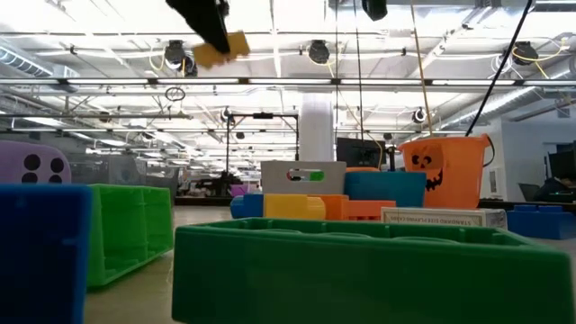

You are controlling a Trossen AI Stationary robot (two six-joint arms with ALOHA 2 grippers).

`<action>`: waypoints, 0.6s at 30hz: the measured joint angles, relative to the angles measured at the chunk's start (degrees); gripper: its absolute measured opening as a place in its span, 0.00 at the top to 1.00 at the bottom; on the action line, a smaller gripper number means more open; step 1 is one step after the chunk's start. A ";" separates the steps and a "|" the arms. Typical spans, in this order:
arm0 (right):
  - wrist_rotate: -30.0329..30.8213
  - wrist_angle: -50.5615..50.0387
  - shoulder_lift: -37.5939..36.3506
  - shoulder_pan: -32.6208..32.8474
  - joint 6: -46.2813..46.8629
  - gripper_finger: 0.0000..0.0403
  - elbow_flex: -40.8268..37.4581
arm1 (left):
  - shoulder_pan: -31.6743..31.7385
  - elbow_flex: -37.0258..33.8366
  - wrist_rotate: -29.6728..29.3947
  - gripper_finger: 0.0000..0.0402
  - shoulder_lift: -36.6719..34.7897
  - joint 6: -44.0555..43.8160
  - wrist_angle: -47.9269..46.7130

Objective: Pick & Place Toys
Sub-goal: Put the yellow game piece into the gray bin

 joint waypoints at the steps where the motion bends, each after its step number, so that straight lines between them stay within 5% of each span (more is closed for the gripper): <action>1: -0.02 1.08 0.00 -0.21 1.80 0.54 0.00 | 0.00 0.00 -0.88 0.62 -1.06 -0.13 0.04; 6: -0.21 4.52 2.14 -1.76 9.33 0.54 -0.13 | -0.02 0.16 -5.31 0.62 -3.10 -0.43 0.06; 18: -1.63 9.14 9.51 -3.37 15.95 0.54 -0.09 | -0.13 0.07 -5.75 0.61 -2.55 -1.17 0.39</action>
